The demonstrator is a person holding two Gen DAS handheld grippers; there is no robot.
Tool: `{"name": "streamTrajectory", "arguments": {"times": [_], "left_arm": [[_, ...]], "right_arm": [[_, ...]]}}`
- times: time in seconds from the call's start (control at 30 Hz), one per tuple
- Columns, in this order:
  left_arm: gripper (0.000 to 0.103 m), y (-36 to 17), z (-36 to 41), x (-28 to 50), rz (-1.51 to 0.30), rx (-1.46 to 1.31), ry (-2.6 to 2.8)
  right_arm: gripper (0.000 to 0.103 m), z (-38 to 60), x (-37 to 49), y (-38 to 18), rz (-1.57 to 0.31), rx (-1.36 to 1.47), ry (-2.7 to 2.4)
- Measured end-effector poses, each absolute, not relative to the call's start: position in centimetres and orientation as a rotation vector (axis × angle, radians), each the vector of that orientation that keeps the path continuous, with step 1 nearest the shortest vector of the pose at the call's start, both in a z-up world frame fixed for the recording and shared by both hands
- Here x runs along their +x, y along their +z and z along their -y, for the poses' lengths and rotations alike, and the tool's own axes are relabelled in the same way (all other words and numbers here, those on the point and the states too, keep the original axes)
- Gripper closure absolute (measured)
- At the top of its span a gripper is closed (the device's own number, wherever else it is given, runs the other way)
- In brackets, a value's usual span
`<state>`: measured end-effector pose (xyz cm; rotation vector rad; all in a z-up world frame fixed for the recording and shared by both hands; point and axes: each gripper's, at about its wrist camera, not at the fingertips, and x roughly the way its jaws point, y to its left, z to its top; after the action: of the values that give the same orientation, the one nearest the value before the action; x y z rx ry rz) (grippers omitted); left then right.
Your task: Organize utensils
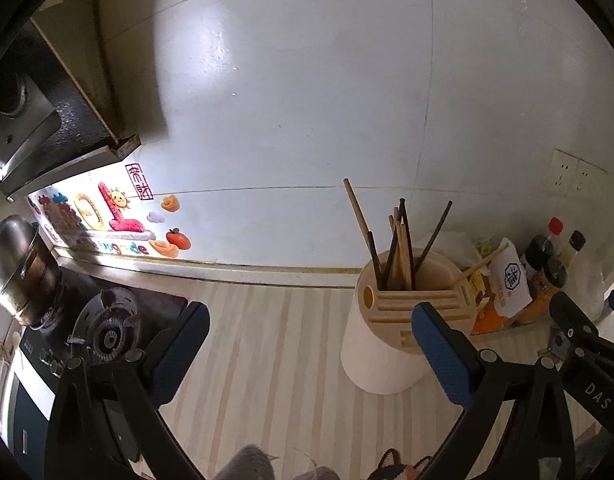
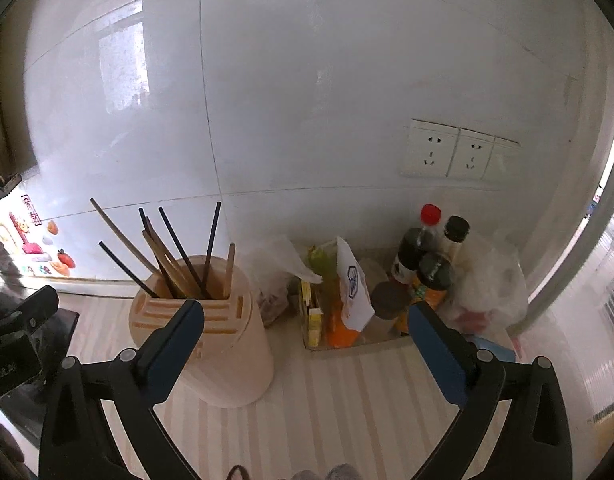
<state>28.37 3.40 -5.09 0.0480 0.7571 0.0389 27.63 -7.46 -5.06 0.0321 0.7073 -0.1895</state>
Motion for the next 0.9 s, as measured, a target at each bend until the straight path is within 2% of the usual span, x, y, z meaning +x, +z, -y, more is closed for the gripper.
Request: {"name": "streamTrajectory", "arguments": {"times": [0.23,0.63,0.9], "left_arm": [[0.0,-3.1,-3.4,24.6,-0.721,0.037,0.036],[0.0,2.3,-4.7,13.4,-0.628,0.01,0.022],[0.0,3.8,-5.5,8.6,-0.618,0.008,0.026]], "right_arm": [[0.0,7.5,24.0,-2.4,-0.664,0.021,-0.191],[0.0,6.8,12.4,4.2,-0.554,0.0,-0.184],[0.0,5.6,5.8,6.6,-0.528,0.006,-0.155]]}}
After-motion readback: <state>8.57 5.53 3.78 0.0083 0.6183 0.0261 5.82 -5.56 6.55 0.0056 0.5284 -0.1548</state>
